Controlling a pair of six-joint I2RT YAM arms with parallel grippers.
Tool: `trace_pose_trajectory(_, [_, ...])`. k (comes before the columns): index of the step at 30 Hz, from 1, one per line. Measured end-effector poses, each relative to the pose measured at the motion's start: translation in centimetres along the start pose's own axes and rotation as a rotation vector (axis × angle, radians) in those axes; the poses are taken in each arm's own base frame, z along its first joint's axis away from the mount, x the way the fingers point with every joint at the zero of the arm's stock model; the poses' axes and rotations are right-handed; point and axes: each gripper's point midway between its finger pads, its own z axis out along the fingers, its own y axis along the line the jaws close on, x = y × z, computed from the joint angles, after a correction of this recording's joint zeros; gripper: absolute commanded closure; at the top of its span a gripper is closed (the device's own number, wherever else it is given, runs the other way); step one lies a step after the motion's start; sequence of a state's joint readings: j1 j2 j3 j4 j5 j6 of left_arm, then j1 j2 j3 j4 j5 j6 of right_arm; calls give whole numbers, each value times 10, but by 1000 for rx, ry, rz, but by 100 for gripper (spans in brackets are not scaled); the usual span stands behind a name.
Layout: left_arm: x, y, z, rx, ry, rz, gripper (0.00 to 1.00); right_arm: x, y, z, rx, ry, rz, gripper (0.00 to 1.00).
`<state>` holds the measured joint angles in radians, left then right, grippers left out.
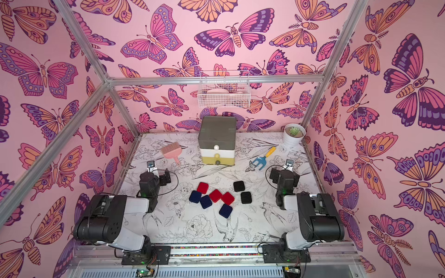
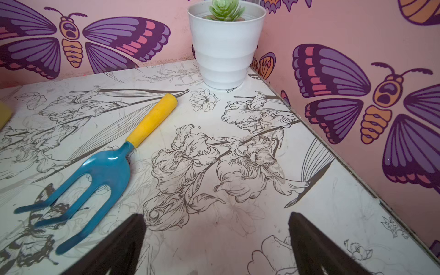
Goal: Place the brooch boxes into the drawer by color
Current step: Open the drawer in the storage box.
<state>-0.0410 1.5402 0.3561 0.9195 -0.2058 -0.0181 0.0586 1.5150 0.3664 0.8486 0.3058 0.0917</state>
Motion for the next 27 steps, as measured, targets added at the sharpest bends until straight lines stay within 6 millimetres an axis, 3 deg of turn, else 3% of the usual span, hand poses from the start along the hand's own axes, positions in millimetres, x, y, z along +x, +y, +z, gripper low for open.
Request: trace_pose_trajectory(27, [1,1,1,9,5,-5,0,0,0,0,0,0,0,1])
